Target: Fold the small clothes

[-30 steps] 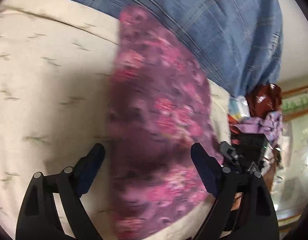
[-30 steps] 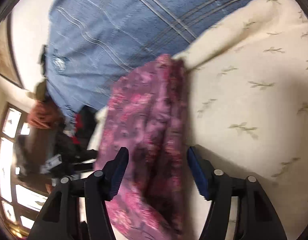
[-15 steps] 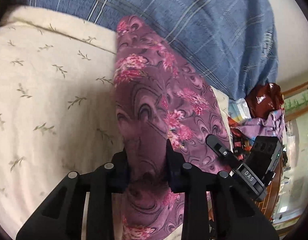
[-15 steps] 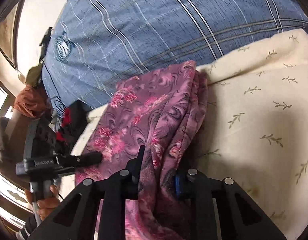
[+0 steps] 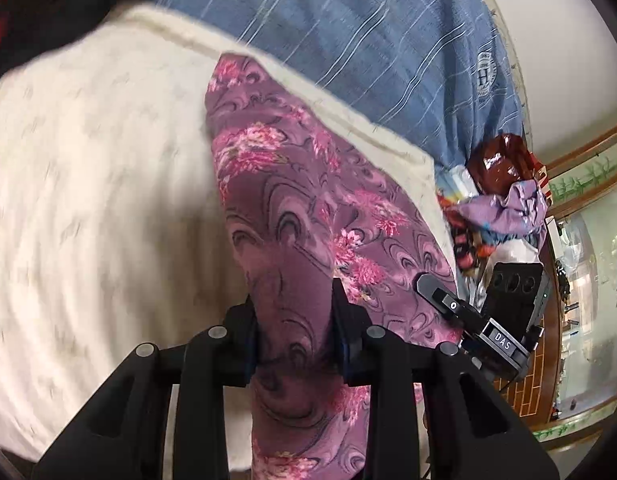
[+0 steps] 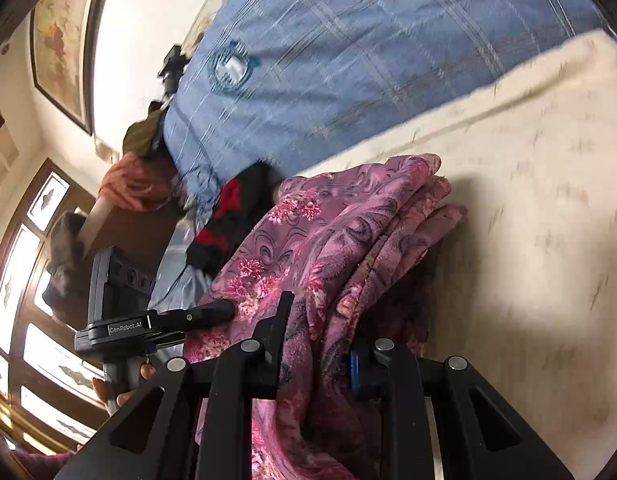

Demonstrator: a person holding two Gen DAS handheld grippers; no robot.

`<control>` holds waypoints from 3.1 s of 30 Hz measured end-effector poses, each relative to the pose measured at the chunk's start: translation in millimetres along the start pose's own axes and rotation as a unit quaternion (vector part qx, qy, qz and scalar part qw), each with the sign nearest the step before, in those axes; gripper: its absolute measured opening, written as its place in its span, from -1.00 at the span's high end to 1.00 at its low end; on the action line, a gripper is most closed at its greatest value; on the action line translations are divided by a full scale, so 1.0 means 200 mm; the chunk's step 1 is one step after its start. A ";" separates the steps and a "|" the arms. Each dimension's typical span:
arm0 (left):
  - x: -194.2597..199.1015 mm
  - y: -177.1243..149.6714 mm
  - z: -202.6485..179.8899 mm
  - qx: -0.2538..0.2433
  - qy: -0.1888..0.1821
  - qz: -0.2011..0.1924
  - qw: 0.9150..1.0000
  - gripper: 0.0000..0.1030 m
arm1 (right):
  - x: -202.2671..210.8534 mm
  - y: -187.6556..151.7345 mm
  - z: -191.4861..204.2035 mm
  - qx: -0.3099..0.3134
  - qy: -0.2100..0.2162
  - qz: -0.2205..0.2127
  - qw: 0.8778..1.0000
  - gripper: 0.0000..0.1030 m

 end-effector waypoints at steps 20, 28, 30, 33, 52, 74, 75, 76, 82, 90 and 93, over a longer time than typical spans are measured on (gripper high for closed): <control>-0.07 0.31 -0.02 -0.092 0.108 -0.053 0.988 -0.07 | -0.05 0.16 0.10 0.099 -0.125 -0.083 0.984 0.46; -0.37 0.47 0.25 -0.053 0.171 -0.016 0.984 -0.50 | -0.44 0.22 -0.11 0.116 -0.208 -0.007 0.971 0.63; -0.37 0.47 0.25 -0.058 0.169 -0.022 0.984 -0.52 | -0.42 0.22 -0.14 0.103 -0.186 -0.016 0.977 0.66; -0.33 0.45 0.23 -0.049 0.166 -0.014 0.985 -0.50 | -0.38 0.22 -0.12 0.102 -0.188 -0.014 0.977 0.65; -0.06 -0.04 0.13 -0.082 0.167 -0.014 0.983 -0.62 | -0.02 -0.15 -0.08 0.107 -0.156 -0.014 0.982 0.46; 0.08 -0.53 0.03 -0.166 0.306 -0.083 0.934 -0.84 | 0.29 -0.52 0.07 0.142 -0.331 -0.050 0.931 -0.93; 0.08 -0.56 0.02 -0.172 0.317 -0.089 0.928 -0.84 | 0.31 -0.55 0.10 0.148 -0.339 -0.054 0.928 -0.95; 0.09 -0.58 0.01 -0.180 0.329 -0.093 0.922 -0.84 | 0.32 -0.58 0.13 0.158 -0.344 -0.061 0.924 -0.96; 0.10 -0.67 -0.06 -0.241 0.354 -0.083 0.900 -0.84 | 0.37 -0.72 0.31 0.216 -0.374 -0.074 0.899 -0.99; 0.11 -0.80 -0.12 -0.278 0.356 -0.063 0.890 -0.86 | 0.46 -0.75 0.29 0.209 -0.384 -0.075 0.896 -0.99; 0.12 -0.83 -0.14 -0.279 0.341 -0.054 0.896 -0.95 | 0.49 -0.76 0.27 0.202 -0.393 -0.080 0.893 -0.99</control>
Point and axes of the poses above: each gripper's, at about its wrist camera, not at the fingertips, and x roughly against the way its jaws point, z to its left, y to its top, the point moved 4 cm from there along -x, roughly the way its jaws point, and after that the axes turned 13 degrees about -y, right-handed, at the moved point
